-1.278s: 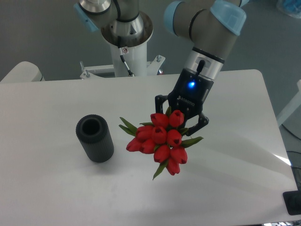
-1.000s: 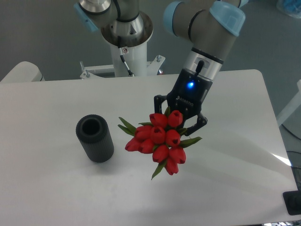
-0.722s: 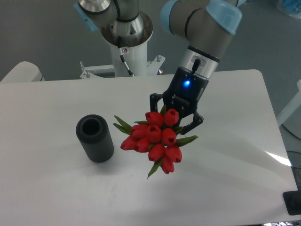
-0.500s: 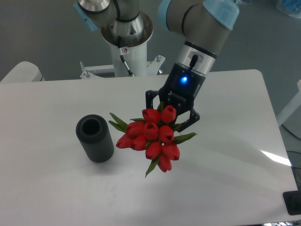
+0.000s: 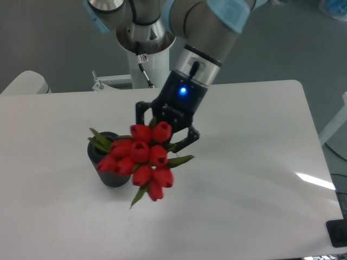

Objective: Insert the flowers into the vase
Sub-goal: 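Carry the red tulip bouquet with the gripper over the grey vase, then tilt the bouquet and lower its stems into the vase opening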

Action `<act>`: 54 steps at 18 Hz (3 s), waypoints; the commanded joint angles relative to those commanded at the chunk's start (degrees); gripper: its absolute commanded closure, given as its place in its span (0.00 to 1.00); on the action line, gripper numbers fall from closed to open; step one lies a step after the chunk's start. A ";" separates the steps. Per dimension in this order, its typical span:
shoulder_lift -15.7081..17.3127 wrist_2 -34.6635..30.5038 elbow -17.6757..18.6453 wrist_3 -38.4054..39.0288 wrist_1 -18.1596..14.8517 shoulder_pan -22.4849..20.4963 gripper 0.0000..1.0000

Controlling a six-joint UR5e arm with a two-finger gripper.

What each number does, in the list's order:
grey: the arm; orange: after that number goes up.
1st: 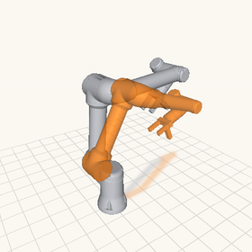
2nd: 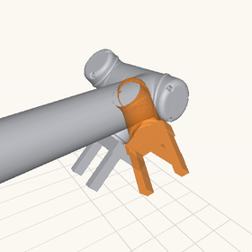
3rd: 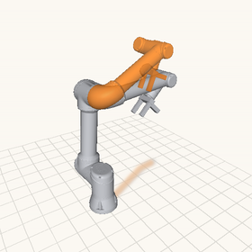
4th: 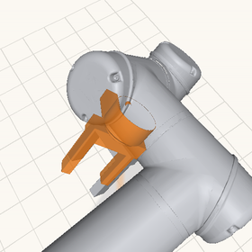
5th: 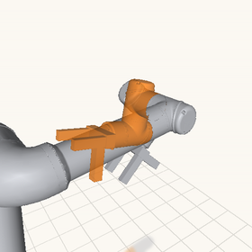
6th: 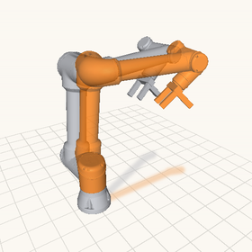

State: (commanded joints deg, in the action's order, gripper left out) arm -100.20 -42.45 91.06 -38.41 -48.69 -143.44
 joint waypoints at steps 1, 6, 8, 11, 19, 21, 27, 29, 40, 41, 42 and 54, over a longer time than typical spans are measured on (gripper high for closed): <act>0.52 0.09 0.00 0.09 0.00 0.35 0.68; 0.97 0.00 -1.23 0.44 0.61 2.63 0.68; 0.97 0.09 -1.50 1.23 0.70 3.86 0.68; 1.06 0.26 -1.32 0.97 1.05 5.62 0.68; 1.93 4.83 -0.27 -0.08 3.16 7.38 0.68; 2.11 6.14 0.52 -0.35 3.16 7.21 0.68; 7.20 8.26 8.43 -5.01 3.16 6.60 0.68; 7.38 9.05 8.79 -4.92 3.16 6.77 0.68; 6.51 9.05 8.44 -5.10 4.04 7.82 0.70; 6.07 9.05 8.43 -5.10 4.65 7.91 0.70; 5.54 9.05 8.43 -5.10 5.09 8.00 0.70; 4.13 9.05 9.84 -6.15 5.19 8.53 0.69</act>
State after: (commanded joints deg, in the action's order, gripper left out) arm -96.06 -33.40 100.90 -44.56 -43.51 -134.91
